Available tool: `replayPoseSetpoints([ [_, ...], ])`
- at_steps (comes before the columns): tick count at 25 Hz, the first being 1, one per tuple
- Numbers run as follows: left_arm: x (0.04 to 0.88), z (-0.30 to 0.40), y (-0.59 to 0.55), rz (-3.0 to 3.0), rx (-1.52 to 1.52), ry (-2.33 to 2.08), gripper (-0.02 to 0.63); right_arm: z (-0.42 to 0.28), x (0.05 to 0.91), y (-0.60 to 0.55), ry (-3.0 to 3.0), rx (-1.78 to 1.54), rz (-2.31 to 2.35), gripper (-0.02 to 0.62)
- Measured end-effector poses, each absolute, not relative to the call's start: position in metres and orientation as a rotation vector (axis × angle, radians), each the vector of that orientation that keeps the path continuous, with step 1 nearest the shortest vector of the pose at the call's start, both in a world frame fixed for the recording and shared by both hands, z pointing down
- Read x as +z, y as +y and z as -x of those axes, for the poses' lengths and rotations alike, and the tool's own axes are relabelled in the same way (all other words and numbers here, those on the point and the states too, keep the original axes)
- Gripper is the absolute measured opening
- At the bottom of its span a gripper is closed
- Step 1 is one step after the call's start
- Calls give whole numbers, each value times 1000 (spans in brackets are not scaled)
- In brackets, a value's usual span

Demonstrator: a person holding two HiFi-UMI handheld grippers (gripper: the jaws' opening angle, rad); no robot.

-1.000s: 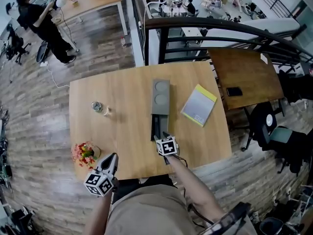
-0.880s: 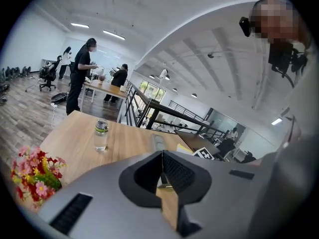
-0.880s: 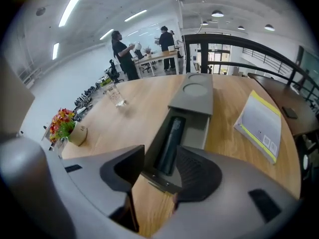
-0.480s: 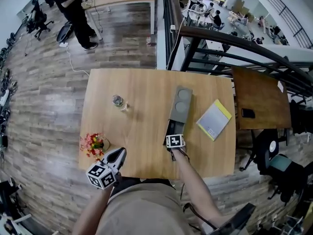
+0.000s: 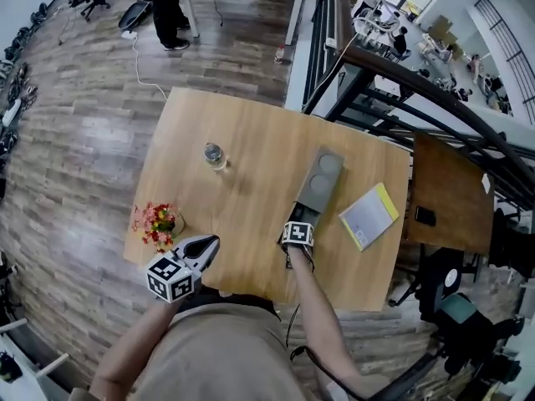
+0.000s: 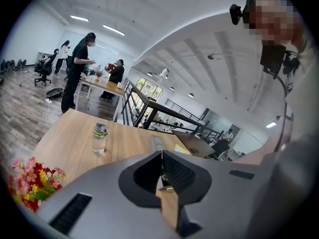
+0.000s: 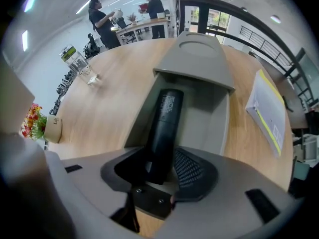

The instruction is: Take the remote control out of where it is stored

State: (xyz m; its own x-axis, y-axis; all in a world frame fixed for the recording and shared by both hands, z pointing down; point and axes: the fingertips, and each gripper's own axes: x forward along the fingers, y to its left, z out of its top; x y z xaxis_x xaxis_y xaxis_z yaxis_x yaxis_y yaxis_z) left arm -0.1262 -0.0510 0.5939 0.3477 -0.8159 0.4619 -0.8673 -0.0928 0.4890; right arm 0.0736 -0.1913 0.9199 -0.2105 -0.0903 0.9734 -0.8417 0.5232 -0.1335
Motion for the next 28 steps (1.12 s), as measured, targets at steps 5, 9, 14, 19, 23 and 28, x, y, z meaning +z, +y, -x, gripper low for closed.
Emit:
replayPoseSetpoints([
  [5, 593, 124, -57, -1883, 103, -1499, 5, -70, 919, -192, -1654, 915, -788, 168],
  [9, 594, 117, -58, -1866, 115, -1487, 5, -70, 917, -194, -1672, 951, -767, 160],
  [14, 587, 102, -53, -1878, 132, -1490, 5, -78, 895, -198, -1727, 986, -764, 149],
  [19, 583, 87, -54, -1896, 130, -1490, 5, -92, 887, -203, -1722, 1124, -769, 133],
  [23, 578, 78, -57, -1907, 122, -1499, 5, -97, 889, -205, -1725, 1173, -780, 130],
  [28, 576, 73, -56, -1907, 117, -1510, 5, -90, 885, -210, -1770, 1062, -782, 127],
])
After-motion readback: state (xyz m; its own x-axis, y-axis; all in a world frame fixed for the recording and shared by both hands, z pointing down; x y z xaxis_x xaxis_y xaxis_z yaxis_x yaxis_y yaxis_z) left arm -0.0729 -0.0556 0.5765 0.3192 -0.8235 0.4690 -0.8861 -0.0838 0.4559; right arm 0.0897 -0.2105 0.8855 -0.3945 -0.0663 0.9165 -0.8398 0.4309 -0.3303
